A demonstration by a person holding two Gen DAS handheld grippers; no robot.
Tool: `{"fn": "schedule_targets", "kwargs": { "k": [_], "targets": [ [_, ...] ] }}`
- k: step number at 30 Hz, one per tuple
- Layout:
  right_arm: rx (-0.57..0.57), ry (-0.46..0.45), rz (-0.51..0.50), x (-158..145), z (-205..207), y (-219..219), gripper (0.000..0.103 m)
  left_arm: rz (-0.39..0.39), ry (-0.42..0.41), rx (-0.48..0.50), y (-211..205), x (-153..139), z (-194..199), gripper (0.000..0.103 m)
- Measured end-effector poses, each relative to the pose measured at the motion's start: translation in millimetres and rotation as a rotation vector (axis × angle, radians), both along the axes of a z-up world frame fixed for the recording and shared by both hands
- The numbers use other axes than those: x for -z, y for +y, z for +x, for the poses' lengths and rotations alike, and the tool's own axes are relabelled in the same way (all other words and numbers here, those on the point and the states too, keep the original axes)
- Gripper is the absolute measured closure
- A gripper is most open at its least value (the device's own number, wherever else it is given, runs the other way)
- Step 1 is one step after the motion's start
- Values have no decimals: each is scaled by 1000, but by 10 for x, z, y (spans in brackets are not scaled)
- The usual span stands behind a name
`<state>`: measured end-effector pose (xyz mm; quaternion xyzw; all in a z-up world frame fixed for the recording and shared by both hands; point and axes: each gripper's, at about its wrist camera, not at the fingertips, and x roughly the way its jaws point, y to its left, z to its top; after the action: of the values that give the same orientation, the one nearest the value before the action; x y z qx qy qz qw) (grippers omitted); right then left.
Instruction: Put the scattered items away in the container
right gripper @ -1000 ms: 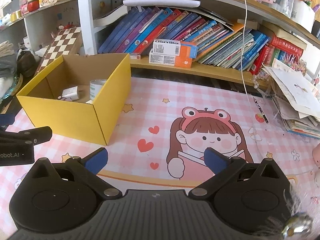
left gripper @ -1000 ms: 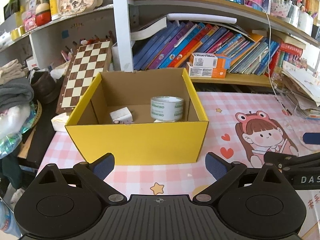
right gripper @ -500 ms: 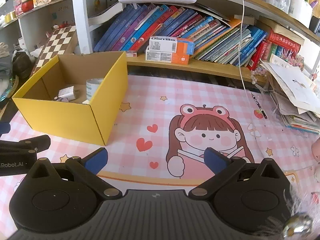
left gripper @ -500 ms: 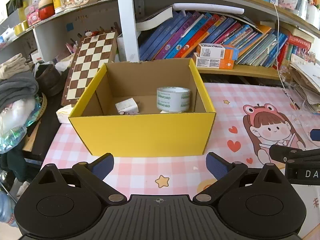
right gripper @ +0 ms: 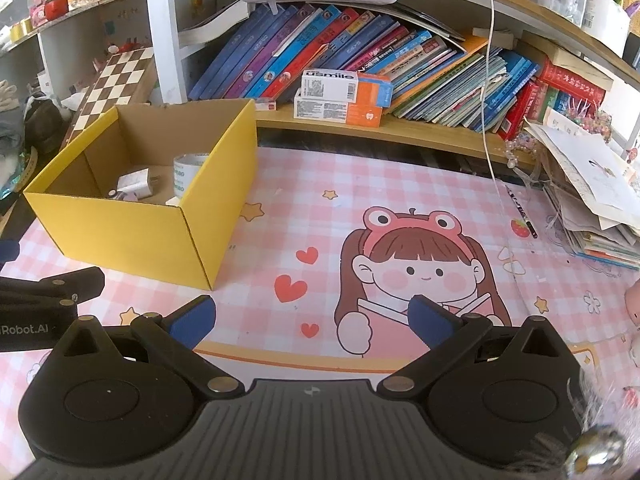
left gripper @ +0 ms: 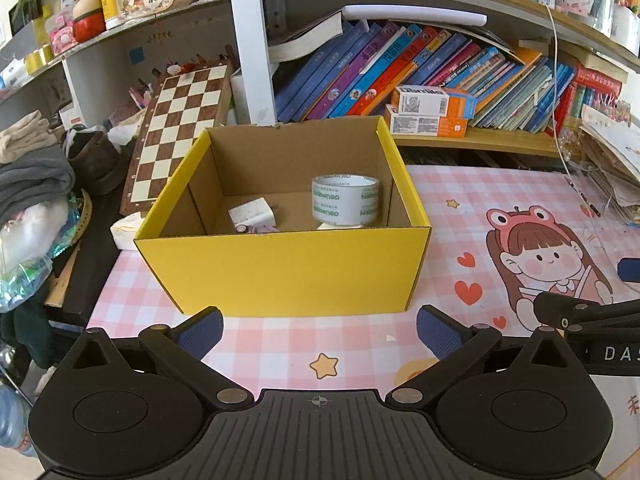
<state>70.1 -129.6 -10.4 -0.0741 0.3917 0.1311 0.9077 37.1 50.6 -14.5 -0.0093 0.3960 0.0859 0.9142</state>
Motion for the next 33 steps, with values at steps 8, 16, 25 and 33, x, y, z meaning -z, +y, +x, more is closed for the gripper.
{"fn": "schedule_targets", "kwargs": {
  "k": [8, 16, 25, 33],
  "targets": [
    [-5, 3, -1, 7, 20, 11, 0, -6, 4, 2, -1, 8, 24, 0],
    [-11, 5, -2, 11, 39, 20, 0, -8, 2, 8, -5, 9, 28, 0],
    [-15, 3, -2, 20, 30, 31, 0, -14, 6, 5, 5, 8, 23, 0],
    [-15, 5, 1, 21, 26, 30, 0, -16, 8, 6, 8, 9, 17, 0]
  ]
}}
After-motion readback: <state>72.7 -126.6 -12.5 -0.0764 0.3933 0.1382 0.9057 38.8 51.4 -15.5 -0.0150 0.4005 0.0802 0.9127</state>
